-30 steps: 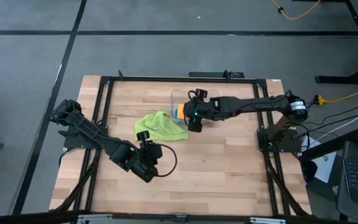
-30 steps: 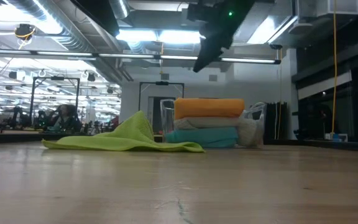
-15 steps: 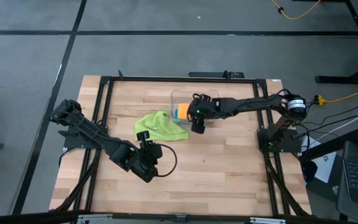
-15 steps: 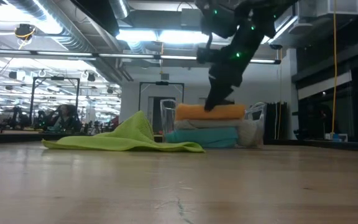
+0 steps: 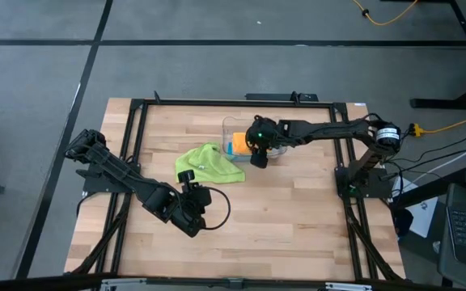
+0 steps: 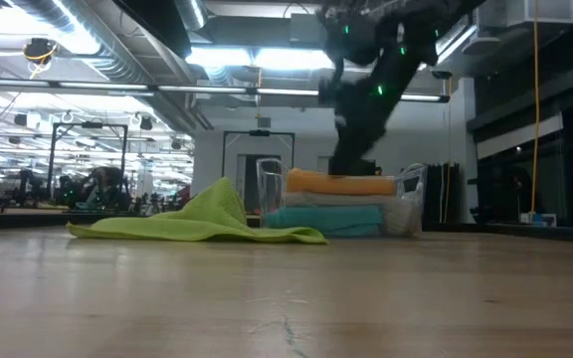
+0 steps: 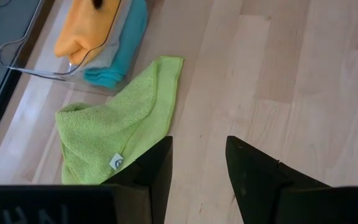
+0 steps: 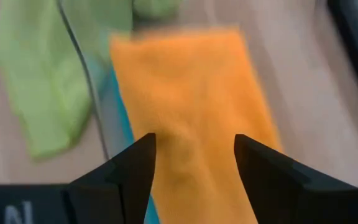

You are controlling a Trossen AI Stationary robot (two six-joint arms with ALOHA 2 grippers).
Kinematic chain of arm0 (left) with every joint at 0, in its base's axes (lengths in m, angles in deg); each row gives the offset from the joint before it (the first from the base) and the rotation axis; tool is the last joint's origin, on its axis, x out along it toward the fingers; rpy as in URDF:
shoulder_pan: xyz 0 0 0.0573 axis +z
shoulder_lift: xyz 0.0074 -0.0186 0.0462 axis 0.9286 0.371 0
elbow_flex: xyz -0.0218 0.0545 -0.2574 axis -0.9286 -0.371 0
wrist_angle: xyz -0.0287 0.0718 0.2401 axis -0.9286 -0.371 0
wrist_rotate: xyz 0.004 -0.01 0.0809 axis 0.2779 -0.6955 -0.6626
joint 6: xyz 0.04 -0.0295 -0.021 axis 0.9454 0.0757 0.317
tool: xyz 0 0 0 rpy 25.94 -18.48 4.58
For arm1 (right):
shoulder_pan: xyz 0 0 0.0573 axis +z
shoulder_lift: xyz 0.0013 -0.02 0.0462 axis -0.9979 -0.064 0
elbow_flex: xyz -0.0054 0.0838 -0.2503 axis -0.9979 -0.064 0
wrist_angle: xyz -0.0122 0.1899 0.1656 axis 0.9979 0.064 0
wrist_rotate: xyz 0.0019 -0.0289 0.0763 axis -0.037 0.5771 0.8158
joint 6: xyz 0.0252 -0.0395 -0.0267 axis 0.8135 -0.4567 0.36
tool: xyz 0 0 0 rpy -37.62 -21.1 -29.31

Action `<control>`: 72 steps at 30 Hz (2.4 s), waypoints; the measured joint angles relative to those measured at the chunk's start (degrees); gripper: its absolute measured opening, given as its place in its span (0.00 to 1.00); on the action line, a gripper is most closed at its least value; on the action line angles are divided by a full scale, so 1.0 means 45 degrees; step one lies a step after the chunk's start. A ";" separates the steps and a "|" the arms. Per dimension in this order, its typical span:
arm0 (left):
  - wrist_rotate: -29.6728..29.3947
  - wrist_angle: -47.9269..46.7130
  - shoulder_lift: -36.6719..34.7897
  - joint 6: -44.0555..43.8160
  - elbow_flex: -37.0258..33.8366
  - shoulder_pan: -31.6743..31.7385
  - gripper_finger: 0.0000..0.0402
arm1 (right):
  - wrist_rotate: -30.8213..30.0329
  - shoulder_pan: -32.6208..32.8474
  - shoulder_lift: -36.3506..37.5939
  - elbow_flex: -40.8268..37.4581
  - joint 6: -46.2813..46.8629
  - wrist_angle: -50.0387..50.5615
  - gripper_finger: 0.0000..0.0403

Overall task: Fold microfiber towels
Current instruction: Put the yellow towel into the transparent bin, then fold the green towel

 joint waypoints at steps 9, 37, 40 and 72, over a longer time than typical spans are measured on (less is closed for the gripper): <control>-0.0005 0.0226 0.0000 -0.0222 0.0005 0.0000 0.35 | -0.0044 0.0498 0.0167 0.3902 0.0772 0.4805 0.55; 0.0929 -0.3167 0.0024 -0.0289 0.0005 0.1118 0.35 | -0.0053 0.7677 0.3834 -0.1309 0.8126 0.8201 0.55; 0.1189 -0.2887 0.0024 0.0154 -0.0275 0.1506 0.35 | -0.0053 0.8239 0.4020 -0.1995 0.9176 0.7106 0.55; 0.5066 0.2396 -0.0063 0.2137 -0.7366 0.4680 0.35 | -0.1054 0.9527 0.4023 -0.2999 0.9695 0.2908 0.55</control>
